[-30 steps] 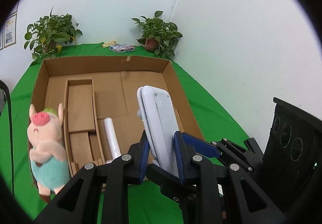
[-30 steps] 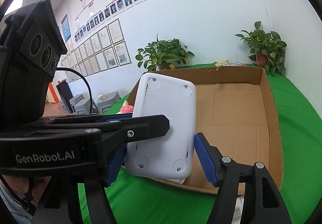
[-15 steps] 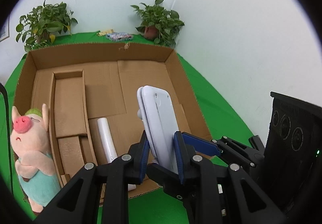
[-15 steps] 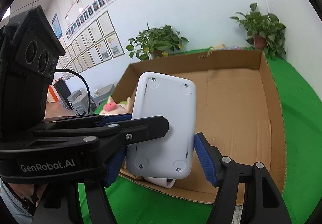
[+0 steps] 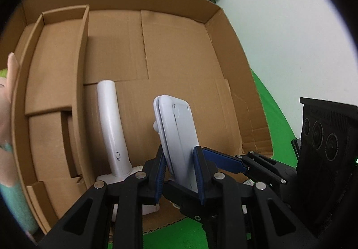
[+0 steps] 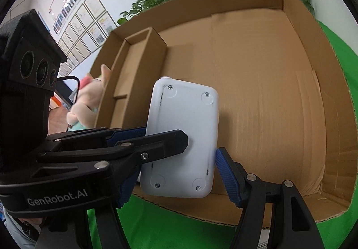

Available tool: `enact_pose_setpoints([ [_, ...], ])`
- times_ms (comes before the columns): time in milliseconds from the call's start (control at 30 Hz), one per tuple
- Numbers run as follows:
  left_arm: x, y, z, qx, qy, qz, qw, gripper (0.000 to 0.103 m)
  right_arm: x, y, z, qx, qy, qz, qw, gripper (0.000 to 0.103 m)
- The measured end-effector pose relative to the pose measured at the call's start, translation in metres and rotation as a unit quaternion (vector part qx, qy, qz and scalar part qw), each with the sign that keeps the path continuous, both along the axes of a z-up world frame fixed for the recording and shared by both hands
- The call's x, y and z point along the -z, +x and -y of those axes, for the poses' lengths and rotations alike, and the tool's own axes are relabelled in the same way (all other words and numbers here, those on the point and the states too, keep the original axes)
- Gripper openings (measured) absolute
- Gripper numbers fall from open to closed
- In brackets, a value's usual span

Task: Organize objects
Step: 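Carry the white device into the tray next to the hair dryer, then stand the white device upright in the tray and open the right tool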

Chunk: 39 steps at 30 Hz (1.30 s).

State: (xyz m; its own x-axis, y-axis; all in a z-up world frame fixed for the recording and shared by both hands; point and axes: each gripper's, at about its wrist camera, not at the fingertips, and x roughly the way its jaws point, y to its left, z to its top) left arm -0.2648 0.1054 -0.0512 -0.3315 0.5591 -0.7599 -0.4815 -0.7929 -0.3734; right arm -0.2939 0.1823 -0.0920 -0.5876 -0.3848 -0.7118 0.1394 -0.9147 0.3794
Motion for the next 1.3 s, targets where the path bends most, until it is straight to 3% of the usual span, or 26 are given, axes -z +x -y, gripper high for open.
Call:
enact_pose_setpoints([
  [300, 0.027, -0.004, -0.008, 0.002, -0.006, 0.02, 0.9998, 0.022, 0.024, -0.001, 0.008, -0.001, 0.014, 0.035, 0.999, 0.065],
  [600, 0.03, -0.005, -0.009, 0.001, -0.007, 0.01, 0.9999, 0.023, 0.028, -0.002, 0.007, 0.001, 0.021, 0.045, 0.999, 0.067],
  [733, 0.019, -0.001, 0.0, -0.01, -0.012, 0.004, 0.9999, 0.027, 0.025, 0.002, 0.005, -0.007, 0.007, 0.04, 0.999, 0.069],
  [967, -0.023, 0.023, 0.042, -0.047, 0.029, -0.053, 0.9971, 0.027, 0.016, 0.009, 0.005, -0.006, 0.003, 0.022, 1.0, 0.069],
  [1100, -0.031, 0.031, 0.062, -0.059, 0.036, -0.064, 0.9956, 0.027, 0.018, 0.004, 0.008, 0.0, 0.017, 0.029, 0.999, 0.051],
  [1300, -0.023, 0.035, 0.077, -0.068, 0.028, -0.065, 0.9952, 0.027, 0.019, 0.003, 0.015, 0.004, 0.038, 0.027, 0.999, 0.049],
])
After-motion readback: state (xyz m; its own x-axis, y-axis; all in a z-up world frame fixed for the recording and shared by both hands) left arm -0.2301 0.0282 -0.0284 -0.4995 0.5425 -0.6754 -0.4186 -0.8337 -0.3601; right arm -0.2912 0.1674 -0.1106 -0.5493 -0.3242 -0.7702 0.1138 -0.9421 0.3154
